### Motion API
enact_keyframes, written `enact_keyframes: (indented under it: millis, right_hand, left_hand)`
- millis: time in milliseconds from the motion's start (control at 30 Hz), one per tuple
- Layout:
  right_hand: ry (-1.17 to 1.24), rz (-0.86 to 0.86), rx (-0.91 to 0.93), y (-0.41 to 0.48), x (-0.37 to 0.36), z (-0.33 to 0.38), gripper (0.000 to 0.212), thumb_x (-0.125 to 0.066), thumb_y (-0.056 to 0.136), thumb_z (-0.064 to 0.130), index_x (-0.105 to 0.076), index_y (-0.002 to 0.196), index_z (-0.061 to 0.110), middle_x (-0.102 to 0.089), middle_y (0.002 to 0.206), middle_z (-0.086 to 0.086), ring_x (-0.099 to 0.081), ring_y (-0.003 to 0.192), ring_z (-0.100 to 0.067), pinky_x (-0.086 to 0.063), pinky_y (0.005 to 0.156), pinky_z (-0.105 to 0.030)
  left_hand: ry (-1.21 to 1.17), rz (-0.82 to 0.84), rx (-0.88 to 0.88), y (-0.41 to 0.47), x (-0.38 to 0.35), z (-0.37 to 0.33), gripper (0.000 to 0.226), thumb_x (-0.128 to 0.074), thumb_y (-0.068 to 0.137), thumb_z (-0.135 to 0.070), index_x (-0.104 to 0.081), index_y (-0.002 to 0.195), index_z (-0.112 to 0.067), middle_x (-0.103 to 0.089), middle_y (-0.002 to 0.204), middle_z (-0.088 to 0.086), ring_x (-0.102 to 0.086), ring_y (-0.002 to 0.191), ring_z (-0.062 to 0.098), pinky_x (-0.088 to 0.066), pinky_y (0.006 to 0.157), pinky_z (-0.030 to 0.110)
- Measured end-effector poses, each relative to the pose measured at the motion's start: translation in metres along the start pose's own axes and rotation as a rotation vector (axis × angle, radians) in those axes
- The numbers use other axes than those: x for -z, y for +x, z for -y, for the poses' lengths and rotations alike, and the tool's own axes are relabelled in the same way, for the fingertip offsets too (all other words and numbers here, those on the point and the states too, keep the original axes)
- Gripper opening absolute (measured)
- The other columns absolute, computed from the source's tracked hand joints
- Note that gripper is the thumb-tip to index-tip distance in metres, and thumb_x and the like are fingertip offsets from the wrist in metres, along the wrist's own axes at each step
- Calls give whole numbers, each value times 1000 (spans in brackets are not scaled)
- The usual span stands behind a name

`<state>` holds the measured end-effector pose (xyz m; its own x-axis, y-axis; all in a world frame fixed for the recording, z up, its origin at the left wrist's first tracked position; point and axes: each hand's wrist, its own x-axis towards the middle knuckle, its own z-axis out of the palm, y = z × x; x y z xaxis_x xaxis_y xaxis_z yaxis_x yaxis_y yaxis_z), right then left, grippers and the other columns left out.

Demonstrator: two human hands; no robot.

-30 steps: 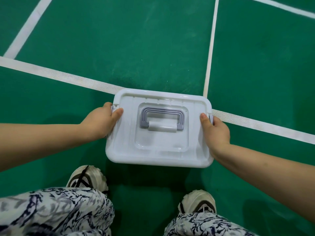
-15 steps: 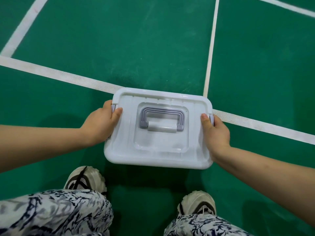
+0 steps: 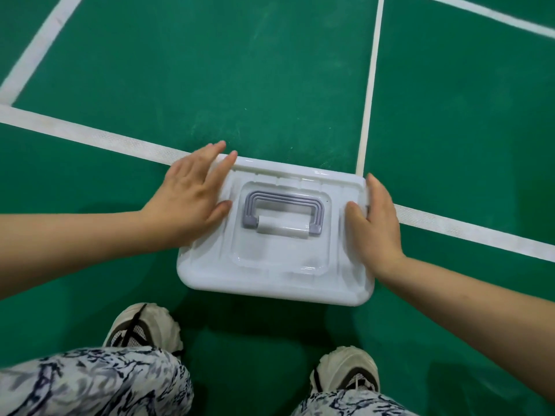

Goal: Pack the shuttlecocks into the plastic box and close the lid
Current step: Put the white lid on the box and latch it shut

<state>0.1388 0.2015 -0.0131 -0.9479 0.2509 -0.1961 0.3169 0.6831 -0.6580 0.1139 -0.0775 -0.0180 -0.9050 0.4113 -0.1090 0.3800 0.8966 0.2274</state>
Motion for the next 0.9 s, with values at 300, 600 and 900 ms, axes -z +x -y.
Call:
enact_keyframes:
  millis: [300,600,900]
  right_hand:
    - [-695,137,636,4,-15,2,59,-34,87,46,-35,138,16,-40,145,-7,-35,134,-33,-9,109,-44]
    - [-695,115,628,6,-17,3,55,-36,86,46,-49,130,15,-46,141,-7,-41,130,-33,-15,106,-46]
    - [-505,197,350,11,20,56,37,-39,88,39,-62,113,24,-66,117,-3,-51,119,-24,-8,111,-41]
  left_hand:
    - [286,142,-297,9,-9,-15,70,-30,84,-53,-24,140,-12,-29,146,23,-28,136,32,-15,107,49]
    - [281,199,-261,17,-2,-17,62,-27,86,-56,-34,137,-21,-37,145,16,-28,132,27,-20,105,53]
    - [194,314,60,25,71,-51,64,-32,86,-59,-20,143,-30,-17,154,6,-18,140,24,-16,112,48]
